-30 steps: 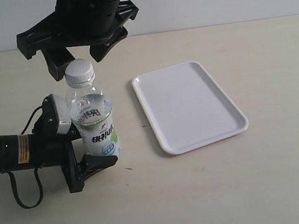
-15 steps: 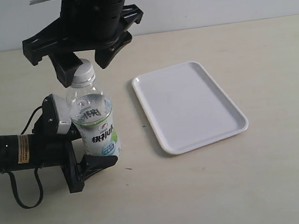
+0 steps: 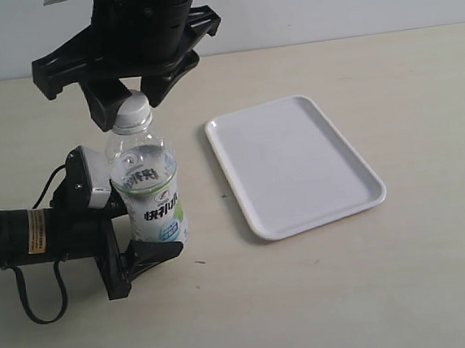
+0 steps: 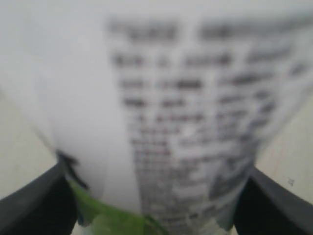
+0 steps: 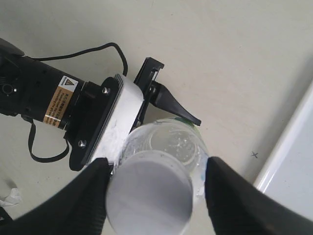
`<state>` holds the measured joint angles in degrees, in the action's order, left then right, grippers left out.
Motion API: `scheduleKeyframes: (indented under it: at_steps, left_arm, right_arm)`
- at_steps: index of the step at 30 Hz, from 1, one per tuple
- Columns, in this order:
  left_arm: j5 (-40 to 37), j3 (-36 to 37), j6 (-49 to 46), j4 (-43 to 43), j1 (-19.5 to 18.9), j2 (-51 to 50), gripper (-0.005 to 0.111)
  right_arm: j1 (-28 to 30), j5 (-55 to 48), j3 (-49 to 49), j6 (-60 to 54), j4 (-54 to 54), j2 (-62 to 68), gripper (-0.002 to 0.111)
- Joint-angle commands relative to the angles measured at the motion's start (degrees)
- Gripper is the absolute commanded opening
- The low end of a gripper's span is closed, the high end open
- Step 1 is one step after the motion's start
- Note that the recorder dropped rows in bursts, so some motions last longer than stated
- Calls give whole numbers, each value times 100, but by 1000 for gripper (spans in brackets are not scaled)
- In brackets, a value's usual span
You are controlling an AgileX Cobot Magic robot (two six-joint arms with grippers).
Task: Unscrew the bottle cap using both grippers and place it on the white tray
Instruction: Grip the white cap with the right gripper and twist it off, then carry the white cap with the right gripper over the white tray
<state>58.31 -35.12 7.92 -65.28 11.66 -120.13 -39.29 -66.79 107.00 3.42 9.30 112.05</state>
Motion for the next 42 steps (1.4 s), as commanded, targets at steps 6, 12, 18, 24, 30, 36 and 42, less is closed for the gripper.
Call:
scheduleKeyframes:
  at_steps: [6,12,18,24,30,36,42]
  left_arm:
    - [51,-15,26,-8,25,41,0]
    - [51,-15,26,-8,25,41,0]
    - [51,-15,26,-8,25,41,0]
    - [51,-15,26,-8,25,41,0]
    - [51,-15,26,-8,25,41,0]
    - [51,-15,2,-8,25,41,0]
    - [88,-15,3,19,25,41,0]
  right_arm:
    - [-5,60,24,-494,-50,-80,12]
    - [-5,-31,24,-2227,-50,-80,0]
    - [-5,-200,24,-4394,-25,-80,0]
    - [-5,-317,24,-6227,-27,-80,0]
    - [-5,-317,24,-6600,-27,-80,0]
    - [-5,-231,24,-6550,128,-331,0]
    - [74,227,24,-5380,64,-1096,0]
